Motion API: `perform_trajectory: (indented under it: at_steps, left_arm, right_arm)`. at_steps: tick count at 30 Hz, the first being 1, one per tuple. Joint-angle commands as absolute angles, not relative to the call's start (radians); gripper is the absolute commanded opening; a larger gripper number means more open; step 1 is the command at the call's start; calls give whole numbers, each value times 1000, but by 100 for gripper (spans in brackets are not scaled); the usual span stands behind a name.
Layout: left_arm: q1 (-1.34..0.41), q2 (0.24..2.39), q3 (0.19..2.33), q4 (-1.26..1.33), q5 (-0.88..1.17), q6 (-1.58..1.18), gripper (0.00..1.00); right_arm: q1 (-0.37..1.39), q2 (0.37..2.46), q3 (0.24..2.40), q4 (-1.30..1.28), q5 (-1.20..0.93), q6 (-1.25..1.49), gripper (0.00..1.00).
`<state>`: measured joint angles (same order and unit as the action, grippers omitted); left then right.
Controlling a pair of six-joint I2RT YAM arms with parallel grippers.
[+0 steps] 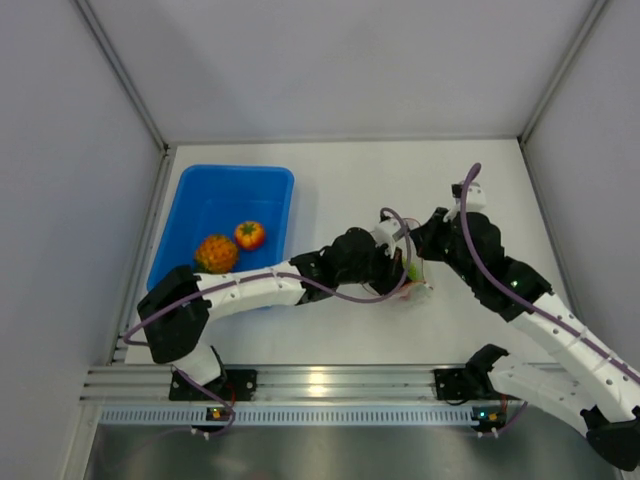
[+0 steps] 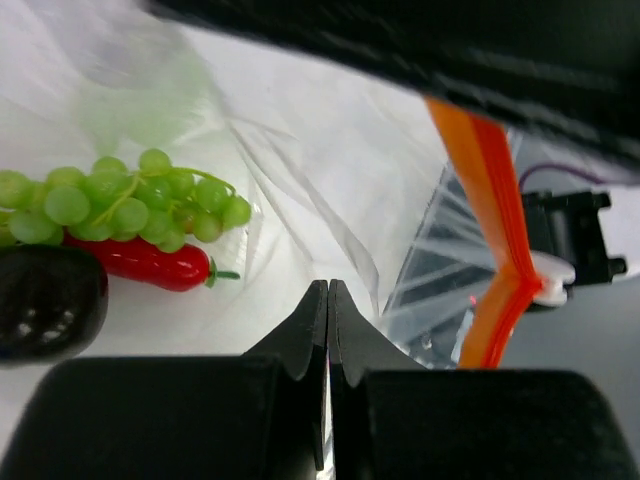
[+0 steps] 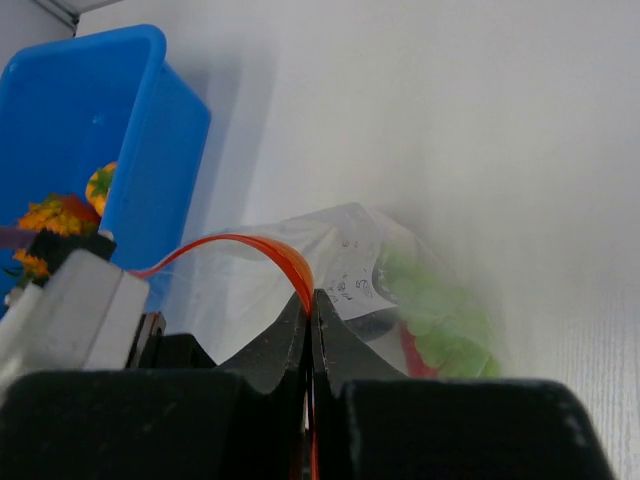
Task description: Open the zip-top bag and remove the fake food
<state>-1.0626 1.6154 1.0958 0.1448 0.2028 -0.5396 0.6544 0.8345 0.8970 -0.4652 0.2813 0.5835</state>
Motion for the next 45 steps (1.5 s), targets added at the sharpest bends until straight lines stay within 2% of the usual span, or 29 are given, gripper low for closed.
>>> perform_trajectory:
  at_steps: [1,11,19,30,38,45]
  left_arm:
    - [-1097,1595,1072,238,290,-375,0]
    - [-1126,1594,988,236,334,-287,0]
    - [-1126,1621,968,201,359,-241,0]
    - [-1126,1706,1088,19,238,-222,0]
    - [-1126,1698,1115,-61,89,-244,0]
    - [-1112,1692,1140,-130,-139,-339,0]
  right_arm:
    - [666,842,943,-436,316,563,0]
    - [660,842,982,-437,324,506,0]
    - [658,767,956,-362,262,428,0]
    - [660,732,943,-344,85,330,0]
    - [658,762,954,-385,95,319,0]
    - [658,727,922,-379,86,324,0]
